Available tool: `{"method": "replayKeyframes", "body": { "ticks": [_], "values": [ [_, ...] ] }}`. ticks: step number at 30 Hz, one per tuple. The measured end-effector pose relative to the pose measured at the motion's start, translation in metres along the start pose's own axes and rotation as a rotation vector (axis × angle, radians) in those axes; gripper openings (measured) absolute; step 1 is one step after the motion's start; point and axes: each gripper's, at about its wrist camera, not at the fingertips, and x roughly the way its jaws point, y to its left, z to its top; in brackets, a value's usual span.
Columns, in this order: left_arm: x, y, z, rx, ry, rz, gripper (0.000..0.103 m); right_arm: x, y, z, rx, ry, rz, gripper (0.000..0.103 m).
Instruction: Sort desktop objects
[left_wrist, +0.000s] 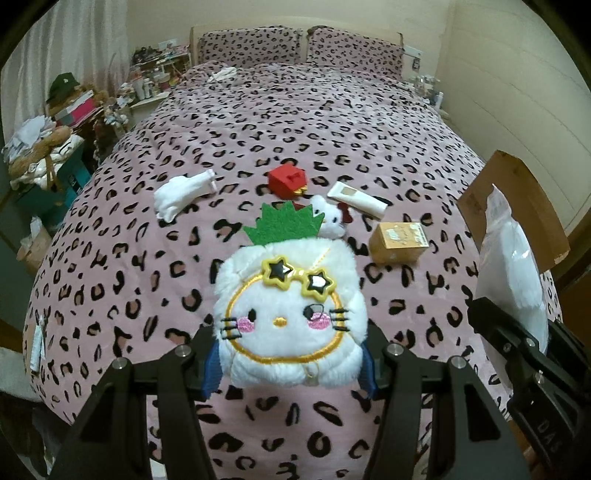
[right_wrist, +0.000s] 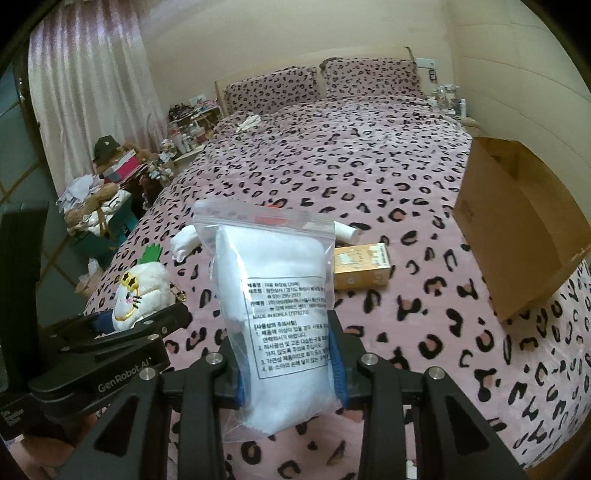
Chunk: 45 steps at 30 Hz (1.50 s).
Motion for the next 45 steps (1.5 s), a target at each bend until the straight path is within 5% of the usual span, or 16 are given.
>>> {"method": "replayKeyframes", "body": {
  "ticks": [45],
  "values": [
    [0.016, -0.127, 0.023, 0.21, 0.0, -0.128, 0.058, -0.047, -0.107, -0.008, 0.15, -0.068, -0.165, 0.034]
  ]
}}
